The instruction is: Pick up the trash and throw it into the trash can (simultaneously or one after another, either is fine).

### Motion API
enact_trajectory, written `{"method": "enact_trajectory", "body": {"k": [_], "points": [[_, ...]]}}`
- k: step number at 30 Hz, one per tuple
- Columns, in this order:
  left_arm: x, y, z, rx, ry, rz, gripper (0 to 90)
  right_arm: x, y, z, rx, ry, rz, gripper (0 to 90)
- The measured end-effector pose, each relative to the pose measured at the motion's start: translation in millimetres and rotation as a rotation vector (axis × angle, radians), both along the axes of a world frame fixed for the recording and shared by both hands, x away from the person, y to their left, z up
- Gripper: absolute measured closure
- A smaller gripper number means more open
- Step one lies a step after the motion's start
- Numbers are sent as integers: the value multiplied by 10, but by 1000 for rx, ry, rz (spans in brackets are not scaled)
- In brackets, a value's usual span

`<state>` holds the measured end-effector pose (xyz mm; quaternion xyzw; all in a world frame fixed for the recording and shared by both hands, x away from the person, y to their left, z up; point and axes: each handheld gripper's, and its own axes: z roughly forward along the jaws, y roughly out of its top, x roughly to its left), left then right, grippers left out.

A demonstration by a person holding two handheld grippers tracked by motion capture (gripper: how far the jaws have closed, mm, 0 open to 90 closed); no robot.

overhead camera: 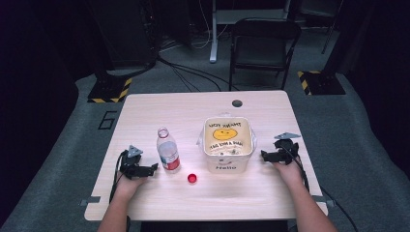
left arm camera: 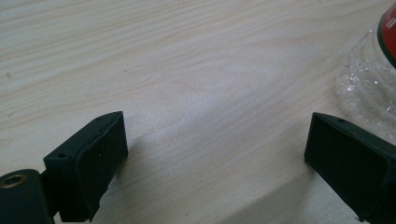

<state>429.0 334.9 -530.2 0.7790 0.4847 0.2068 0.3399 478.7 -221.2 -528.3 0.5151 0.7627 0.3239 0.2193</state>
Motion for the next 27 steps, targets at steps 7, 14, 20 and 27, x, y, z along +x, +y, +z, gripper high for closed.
{"method": "enact_trajectory", "body": {"k": [7, 14, 20, 27], "points": [[-45, -18, 32, -7, 6, -2, 157, -11, 0, 1, 5, 5, 13, 0], [-84, -15, 101, -17, 51, -19, 282, -28, -19, 1, -2, 7, 32, 0], [-91, 21, 152, -61, 68, -31, 340, -32, -19, 1, 1, 8, 34, 0], [-153, 68, 258, -114, 43, -44, 350, -37, -31, 0, 2, 7, 49, 0]]}}
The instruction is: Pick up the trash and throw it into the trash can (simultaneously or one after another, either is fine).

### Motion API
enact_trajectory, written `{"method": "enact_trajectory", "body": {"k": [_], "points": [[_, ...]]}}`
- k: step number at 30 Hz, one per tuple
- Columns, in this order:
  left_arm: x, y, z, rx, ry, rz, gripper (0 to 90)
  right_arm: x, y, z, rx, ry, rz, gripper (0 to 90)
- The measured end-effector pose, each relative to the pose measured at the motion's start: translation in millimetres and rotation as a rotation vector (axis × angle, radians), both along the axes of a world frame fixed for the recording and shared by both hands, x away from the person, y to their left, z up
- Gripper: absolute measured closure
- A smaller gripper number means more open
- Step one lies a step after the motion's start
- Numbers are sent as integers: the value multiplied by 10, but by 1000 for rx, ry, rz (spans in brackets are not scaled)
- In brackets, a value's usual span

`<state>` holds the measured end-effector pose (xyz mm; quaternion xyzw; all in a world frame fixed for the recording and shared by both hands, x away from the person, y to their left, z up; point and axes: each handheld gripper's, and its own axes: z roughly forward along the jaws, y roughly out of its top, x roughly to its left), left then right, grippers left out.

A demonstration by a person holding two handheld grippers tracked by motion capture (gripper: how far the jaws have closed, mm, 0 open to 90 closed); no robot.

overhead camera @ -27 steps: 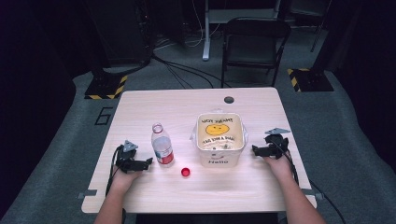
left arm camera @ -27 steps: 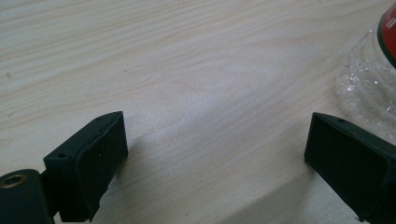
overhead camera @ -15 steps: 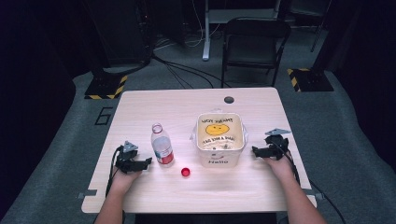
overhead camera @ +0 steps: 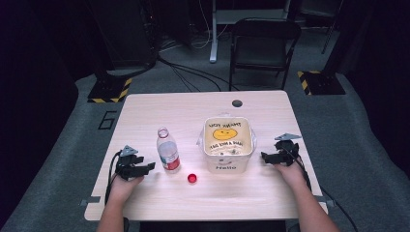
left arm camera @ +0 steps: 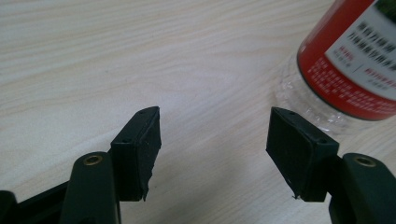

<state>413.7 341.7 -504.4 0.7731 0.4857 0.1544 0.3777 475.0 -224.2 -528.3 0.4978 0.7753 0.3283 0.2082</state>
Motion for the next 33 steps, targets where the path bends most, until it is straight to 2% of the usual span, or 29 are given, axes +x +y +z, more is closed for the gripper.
{"method": "enact_trajectory", "body": {"k": [4, 5, 8, 11, 21, 26, 33], "points": [[-34, 37, 75, -42, -9, 10, 351, -3, -5, -1, 2, -2, 5, 0], [-58, 57, 121, -45, -11, 12, 345, -2, -18, -1, -4, -4, 18, 0], [-80, 85, 170, -58, -13, 19, 338, -5, -14, 0, -1, -1, 14, 0], [-106, 141, 284, -73, -21, 34, 327, 0, -13, 1, -3, 1, 13, 0], [-153, 151, 529, -59, -25, 15, 327, 3, 4, 1, 3, 4, -5, 0], [-190, 140, 665, -58, -59, 0, 318, 2, 0, 1, 1, 3, 1, 0], [-207, 115, 777, -61, -56, -21, 301, 3, 0, 0, 2, 2, 0, 0]]}}
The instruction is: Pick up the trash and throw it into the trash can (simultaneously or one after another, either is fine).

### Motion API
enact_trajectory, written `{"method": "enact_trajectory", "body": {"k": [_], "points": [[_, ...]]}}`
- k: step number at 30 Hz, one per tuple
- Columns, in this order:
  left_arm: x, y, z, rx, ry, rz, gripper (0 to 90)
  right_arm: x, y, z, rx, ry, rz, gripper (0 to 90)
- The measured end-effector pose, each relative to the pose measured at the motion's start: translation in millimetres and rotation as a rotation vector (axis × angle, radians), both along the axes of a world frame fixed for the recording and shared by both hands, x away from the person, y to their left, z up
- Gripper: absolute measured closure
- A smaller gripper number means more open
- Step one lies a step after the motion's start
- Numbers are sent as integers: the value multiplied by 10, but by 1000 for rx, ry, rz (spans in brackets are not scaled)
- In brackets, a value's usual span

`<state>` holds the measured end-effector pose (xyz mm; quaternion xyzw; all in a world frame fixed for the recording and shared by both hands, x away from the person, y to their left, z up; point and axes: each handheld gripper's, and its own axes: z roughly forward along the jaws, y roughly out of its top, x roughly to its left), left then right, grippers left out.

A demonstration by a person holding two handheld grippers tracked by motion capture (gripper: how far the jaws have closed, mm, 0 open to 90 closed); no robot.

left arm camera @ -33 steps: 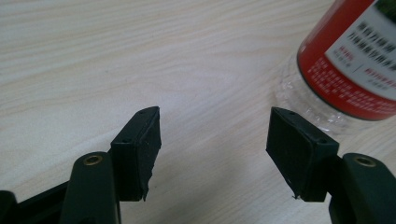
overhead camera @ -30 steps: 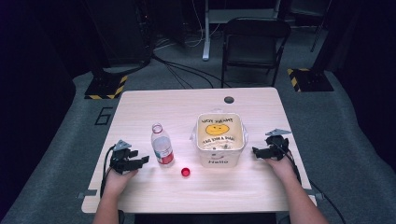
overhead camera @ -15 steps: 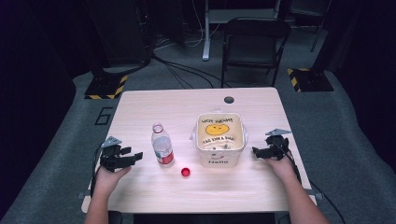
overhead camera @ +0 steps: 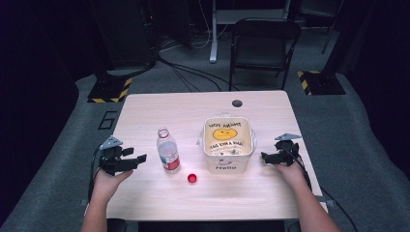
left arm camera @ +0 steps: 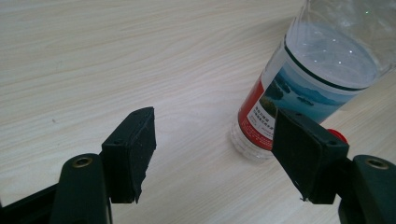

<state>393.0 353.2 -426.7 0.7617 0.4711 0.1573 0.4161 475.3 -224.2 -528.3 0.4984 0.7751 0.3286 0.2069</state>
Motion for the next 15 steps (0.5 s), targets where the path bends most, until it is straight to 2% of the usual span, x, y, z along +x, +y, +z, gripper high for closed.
{"method": "enact_trajectory", "body": {"k": [5, 8, 15], "points": [[-19, -22, 74, 1, -5, -24, 303, -1, 2, 1, 1, 2, -1, 0], [-42, -42, 131, 8, -14, -51, 333, 0, 1, 0, 1, -1, -1, 0], [-69, -114, 255, 12, -32, -80, 300, 0, 0, 0, 0, 0, 0, 0]]}}
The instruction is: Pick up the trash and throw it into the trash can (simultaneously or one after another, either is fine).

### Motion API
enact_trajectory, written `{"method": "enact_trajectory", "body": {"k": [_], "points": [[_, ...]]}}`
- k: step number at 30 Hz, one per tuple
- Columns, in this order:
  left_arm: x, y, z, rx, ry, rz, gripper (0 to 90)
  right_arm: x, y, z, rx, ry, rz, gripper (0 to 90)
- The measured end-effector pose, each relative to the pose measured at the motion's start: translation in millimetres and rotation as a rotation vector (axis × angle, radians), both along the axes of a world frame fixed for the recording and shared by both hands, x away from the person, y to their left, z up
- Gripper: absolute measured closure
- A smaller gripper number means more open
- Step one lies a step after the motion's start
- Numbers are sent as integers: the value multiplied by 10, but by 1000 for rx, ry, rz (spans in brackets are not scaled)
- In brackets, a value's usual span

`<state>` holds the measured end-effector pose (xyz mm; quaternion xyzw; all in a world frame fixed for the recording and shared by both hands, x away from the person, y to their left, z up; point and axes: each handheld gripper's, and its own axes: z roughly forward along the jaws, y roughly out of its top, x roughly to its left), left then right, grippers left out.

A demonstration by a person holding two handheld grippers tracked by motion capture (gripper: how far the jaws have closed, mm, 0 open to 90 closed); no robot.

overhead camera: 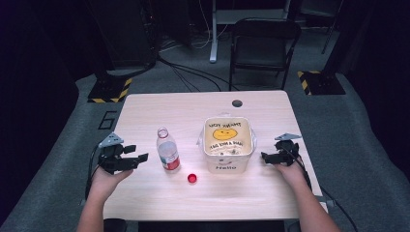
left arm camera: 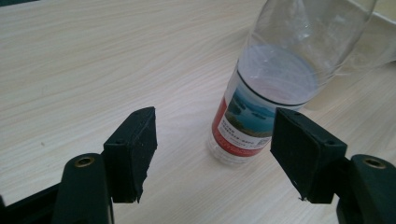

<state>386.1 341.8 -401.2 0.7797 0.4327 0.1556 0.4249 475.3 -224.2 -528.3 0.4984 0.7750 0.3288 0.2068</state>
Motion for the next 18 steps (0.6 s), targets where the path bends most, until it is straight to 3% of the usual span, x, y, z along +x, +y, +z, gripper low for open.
{"method": "enact_trajectory", "body": {"k": [18], "points": [[-6, -205, 116, -3, 8, -75, 220, 0, 0, -1, -1, -1, -1, 0]]}}
